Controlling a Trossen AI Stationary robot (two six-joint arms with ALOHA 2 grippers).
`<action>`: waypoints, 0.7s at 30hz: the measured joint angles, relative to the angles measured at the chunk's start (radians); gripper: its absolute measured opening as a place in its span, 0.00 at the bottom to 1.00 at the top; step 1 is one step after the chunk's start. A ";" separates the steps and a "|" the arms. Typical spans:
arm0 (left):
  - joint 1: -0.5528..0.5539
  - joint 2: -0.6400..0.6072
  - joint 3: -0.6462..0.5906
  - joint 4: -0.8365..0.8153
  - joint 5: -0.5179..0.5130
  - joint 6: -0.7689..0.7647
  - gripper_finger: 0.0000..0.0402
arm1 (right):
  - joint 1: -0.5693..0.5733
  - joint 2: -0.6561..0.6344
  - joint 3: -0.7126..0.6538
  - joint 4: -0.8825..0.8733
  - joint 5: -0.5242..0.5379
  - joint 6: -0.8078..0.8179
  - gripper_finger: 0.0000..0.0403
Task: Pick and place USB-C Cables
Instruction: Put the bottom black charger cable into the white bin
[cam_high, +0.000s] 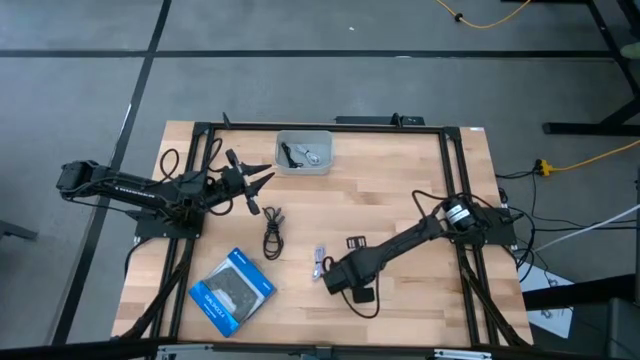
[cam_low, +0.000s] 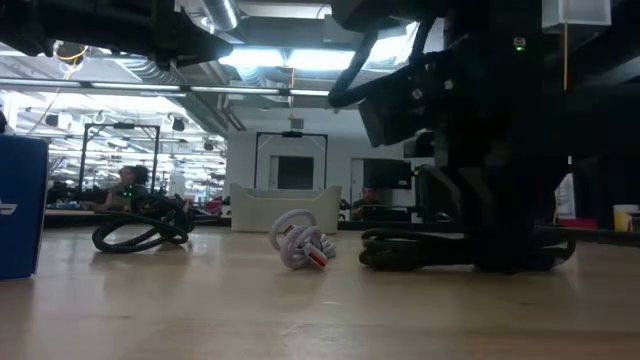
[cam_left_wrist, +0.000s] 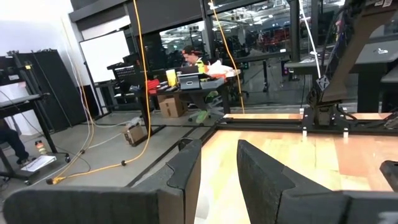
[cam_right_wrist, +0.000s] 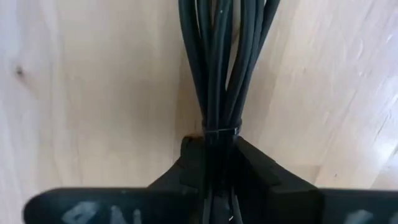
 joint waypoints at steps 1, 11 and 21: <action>0.000 0.000 0.000 0.000 0.000 0.000 0.24 | -0.003 0.001 0.006 -0.046 -0.004 0.018 0.14; 0.000 0.000 0.000 -0.001 0.000 -0.001 0.24 | -0.110 -0.003 0.217 -0.475 0.532 0.232 0.14; 0.000 0.000 0.000 -0.001 0.000 0.000 0.24 | -0.380 -0.005 0.435 -0.399 0.920 0.168 0.14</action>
